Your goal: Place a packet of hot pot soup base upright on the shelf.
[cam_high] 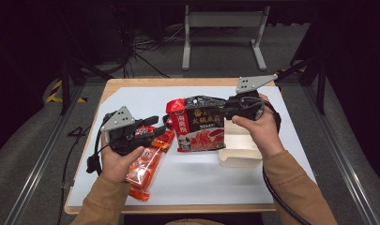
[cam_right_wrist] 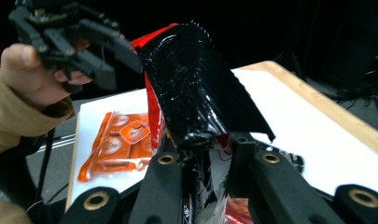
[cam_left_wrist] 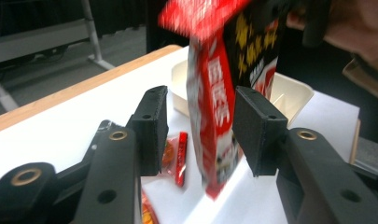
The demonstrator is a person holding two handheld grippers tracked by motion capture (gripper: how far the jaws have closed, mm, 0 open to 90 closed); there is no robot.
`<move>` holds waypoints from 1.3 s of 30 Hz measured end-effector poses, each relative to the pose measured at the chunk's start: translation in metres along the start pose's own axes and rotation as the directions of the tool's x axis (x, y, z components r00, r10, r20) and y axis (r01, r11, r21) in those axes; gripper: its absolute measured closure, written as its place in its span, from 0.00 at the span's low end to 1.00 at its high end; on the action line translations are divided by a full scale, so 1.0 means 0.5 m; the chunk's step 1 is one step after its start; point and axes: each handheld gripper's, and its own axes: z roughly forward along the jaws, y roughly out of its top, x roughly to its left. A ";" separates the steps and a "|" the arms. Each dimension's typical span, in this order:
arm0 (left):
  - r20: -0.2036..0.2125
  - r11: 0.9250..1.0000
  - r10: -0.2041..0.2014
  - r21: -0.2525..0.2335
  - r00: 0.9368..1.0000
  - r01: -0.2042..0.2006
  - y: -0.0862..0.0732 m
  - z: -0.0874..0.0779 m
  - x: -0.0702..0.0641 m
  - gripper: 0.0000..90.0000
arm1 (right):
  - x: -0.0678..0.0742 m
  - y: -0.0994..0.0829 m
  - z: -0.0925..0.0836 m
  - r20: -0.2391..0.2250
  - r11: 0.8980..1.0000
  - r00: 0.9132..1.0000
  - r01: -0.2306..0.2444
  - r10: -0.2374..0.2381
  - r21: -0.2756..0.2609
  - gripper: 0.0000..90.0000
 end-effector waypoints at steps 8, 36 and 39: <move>-0.013 0.999 -0.036 0.025 0.999 0.037 -0.010 -0.007 0.012 0.61 | -0.032 0.029 -0.032 0.063 1.000 0.998 0.025 -0.024 -0.013 0.88; -0.027 0.995 -0.093 0.035 0.995 0.094 -0.024 -0.019 0.045 0.60 | -0.134 0.053 -0.108 0.200 0.998 0.979 0.044 -0.036 -0.036 0.88; -0.031 0.995 -0.091 0.035 0.995 0.092 -0.024 -0.020 0.048 0.60 | -0.143 0.053 -0.114 0.209 0.998 0.977 0.056 -0.048 -0.036 0.88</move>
